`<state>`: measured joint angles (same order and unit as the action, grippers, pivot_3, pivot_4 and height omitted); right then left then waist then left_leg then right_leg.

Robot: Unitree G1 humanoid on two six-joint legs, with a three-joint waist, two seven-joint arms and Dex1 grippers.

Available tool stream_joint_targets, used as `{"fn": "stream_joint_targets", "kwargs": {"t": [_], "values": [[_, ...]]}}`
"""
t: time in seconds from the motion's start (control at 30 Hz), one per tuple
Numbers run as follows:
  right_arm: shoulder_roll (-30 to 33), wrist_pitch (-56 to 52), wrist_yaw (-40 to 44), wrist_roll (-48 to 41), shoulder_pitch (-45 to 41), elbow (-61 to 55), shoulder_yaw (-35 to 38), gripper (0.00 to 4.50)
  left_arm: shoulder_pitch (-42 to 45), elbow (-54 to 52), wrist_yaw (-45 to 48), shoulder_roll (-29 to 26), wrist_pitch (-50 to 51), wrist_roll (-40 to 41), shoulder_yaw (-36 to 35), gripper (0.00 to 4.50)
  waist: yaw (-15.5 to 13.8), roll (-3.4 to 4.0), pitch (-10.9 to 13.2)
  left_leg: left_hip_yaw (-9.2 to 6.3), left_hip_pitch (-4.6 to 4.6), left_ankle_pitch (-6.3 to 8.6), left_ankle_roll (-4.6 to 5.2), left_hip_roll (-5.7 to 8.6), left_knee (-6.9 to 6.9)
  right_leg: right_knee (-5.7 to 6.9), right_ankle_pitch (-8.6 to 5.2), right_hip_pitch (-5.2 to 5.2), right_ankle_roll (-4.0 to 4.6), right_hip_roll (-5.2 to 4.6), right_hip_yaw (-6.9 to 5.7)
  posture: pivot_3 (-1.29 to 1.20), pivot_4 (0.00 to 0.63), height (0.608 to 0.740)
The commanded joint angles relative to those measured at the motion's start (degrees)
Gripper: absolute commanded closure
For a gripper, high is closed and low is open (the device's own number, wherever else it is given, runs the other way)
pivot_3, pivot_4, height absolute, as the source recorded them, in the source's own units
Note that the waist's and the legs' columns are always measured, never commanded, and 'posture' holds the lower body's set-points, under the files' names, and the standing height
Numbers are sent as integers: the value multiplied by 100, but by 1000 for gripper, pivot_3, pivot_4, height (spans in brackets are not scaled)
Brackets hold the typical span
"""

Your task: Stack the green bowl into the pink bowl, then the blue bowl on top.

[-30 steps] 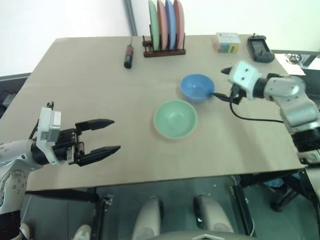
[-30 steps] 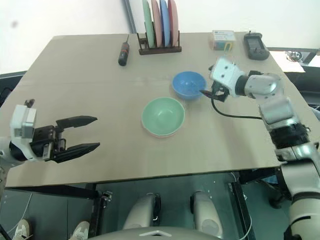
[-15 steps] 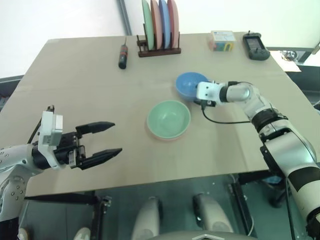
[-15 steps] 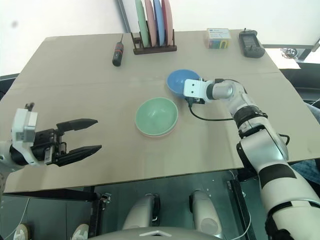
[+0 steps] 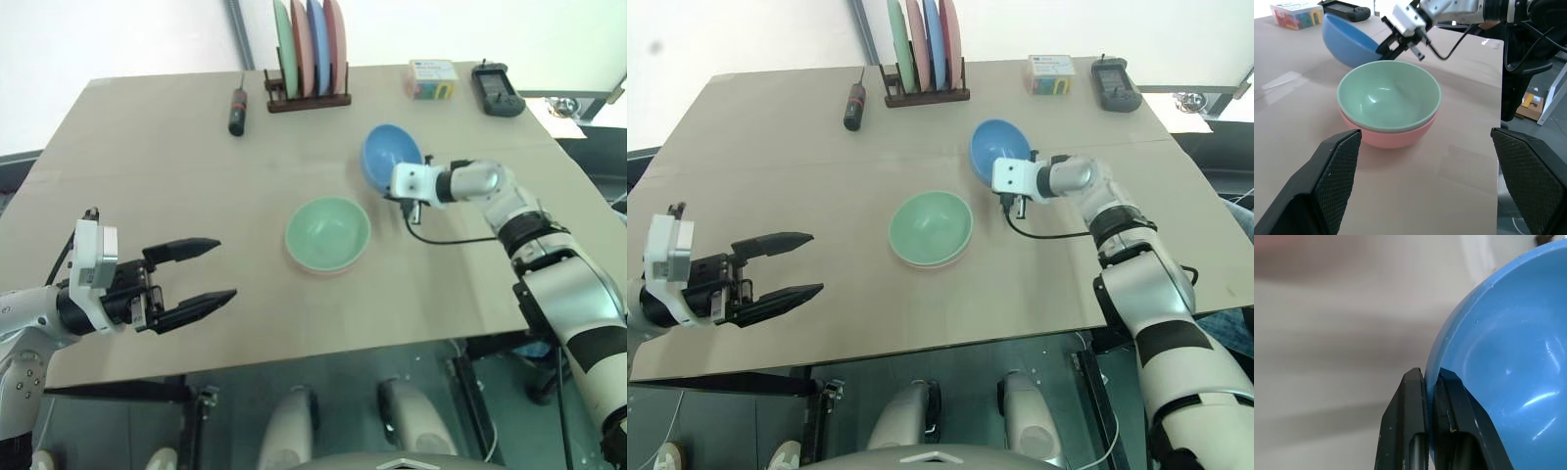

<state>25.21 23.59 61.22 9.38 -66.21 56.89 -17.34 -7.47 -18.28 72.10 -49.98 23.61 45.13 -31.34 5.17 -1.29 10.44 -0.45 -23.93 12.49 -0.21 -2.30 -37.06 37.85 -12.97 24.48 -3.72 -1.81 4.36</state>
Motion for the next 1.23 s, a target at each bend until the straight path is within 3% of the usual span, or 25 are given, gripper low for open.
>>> {"fn": "stream_joint_targets", "kwargs": {"t": [0.03, 0.2, 0.37, 0.5, 0.57, 0.6, 0.67, 0.77, 0.97, 1.13, 1.23], "values": [[485, -1927, 1370, -1628, 607, -3181, 492, 4405, -22, 310, 199, -2, -282, -154, -54, 0, -49, 1, 1, -4, 1, 0, 0, 0, 1, 1, 0, -1, 0, 0, -4, 0, 150, 740], [701, -4036, 1195, -2447, 1270, -6022, 457, 4405, 87, 740, 367, -51, -425, -300, 43, 0, -94, 2, 1, -7, 7, 0, 0, -4, 9, 6, -4, 1, 6, 2, -9, 0, 150, 740], [557, -5021, 826, -2496, 1607, -6936, 120, 4405, 356, 911, 358, -62, -373, -290, 117, 0, -173, -5, -3, -8, 9, 0, 0, -8, -8, 12, -21, -2, 30, 5, -15, 0, 150, 740], [467, -5034, 609, -2232, 1912, -6708, -193, 3301, 249, 782, 337, -25, -276, -225, 72, 0, -187, -9, -6, 0, 7, 0, 0, -5, -15, 5, -21, -6, 31, -3, -14, 0, 150, 740], [535, -5098, 616, -2292, 1989, -6712, -130, 2531, 79, 631, 333, -23, -168, -170, 43, 0, -190, -8, -5, 1, 4, 0, 0, -5, -13, 2, -21, -4, 32, -4, -14, 0, 150, 740], [594, -5124, 618, -2316, 2012, -6736, -62, 1829, 6, 565, 306, -16, -107, -129, 17, 0, -191, -8, -5, 2, -1, 0, 0, -5, -11, 3, -20, 0, 31, -5, -14, 0, 150, 740], [724, -5205, 552, -2401, 2095, -6837, 143, 1326, -134, 448, 204, 19, -61, -120, -42, 0, -195, -9, -5, 1, -6, 0, 0, -5, -11, 5, -20, 10, 30, -4, -14, 0, 150, 740], [898, -5513, 285, -2665, 2318, -7122, 633, 45, -322, 197, -202, 118, 10, -241, -59, 0, -207, -9, -6, 1, -6, 0, 0, -5, -10, 4, -20, 9, 31, -4, -14, 0, 150, 740], [1855, -6574, 287, -3754, 3469, -8097, 2083, 45, -824, -315, -787, 105, 282, -492, -34, 0, -314, -13, -6, -2, -10, 1, 0, -3, -10, -1, -21, 7, 31, -7, -15, 0, 150, 740], [2673, -6279, 545, -3832, 5337, -8172, 3491, 45, -1012, -282, -599, -36, 356, -339, -347, 0, -333, -21, -11, 0, 1, 1, 0, -2, -10, -11, -27, -7, 25, -8, -18, 0, 150, 740], [2841, -6131, 688, -4005, 5994, -8174, 4119, 45, -993, -223, -553, -119, 298, -399, -434, 0, -305, -22, -11, 5, 9, 1, 0, -4, -13, -9, -37, -8, 7, -6, -12, 0, 150, 740]]}}
